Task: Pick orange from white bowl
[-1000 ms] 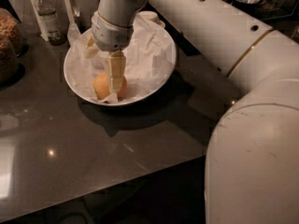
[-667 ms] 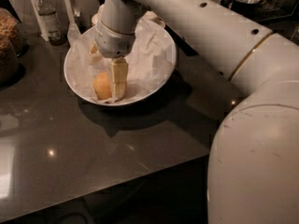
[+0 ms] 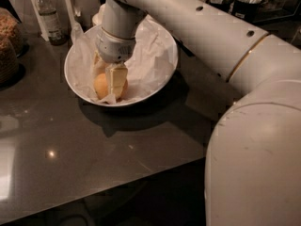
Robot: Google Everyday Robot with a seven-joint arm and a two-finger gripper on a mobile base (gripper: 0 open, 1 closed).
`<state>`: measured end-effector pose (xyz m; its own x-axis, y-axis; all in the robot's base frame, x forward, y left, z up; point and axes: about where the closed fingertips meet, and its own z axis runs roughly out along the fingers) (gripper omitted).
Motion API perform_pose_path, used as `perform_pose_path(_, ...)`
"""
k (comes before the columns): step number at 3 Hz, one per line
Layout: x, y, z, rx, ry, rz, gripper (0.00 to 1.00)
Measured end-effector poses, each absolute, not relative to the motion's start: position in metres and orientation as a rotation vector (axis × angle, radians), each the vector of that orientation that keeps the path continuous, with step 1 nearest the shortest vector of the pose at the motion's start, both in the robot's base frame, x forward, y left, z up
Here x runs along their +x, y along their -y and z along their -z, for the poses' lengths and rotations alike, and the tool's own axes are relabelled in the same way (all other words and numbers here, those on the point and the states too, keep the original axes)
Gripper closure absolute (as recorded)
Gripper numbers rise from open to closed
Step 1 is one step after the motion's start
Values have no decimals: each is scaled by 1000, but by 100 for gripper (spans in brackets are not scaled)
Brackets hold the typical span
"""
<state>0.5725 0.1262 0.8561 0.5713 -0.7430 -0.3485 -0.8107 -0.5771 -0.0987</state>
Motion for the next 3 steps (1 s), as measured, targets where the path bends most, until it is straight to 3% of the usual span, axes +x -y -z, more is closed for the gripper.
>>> perform_pose_path(2, 568, -123, -867, -2551, -1247, -346, 91)
perform_pose_path(3, 547, -119, -902, -2413, -1144, -355, 100)
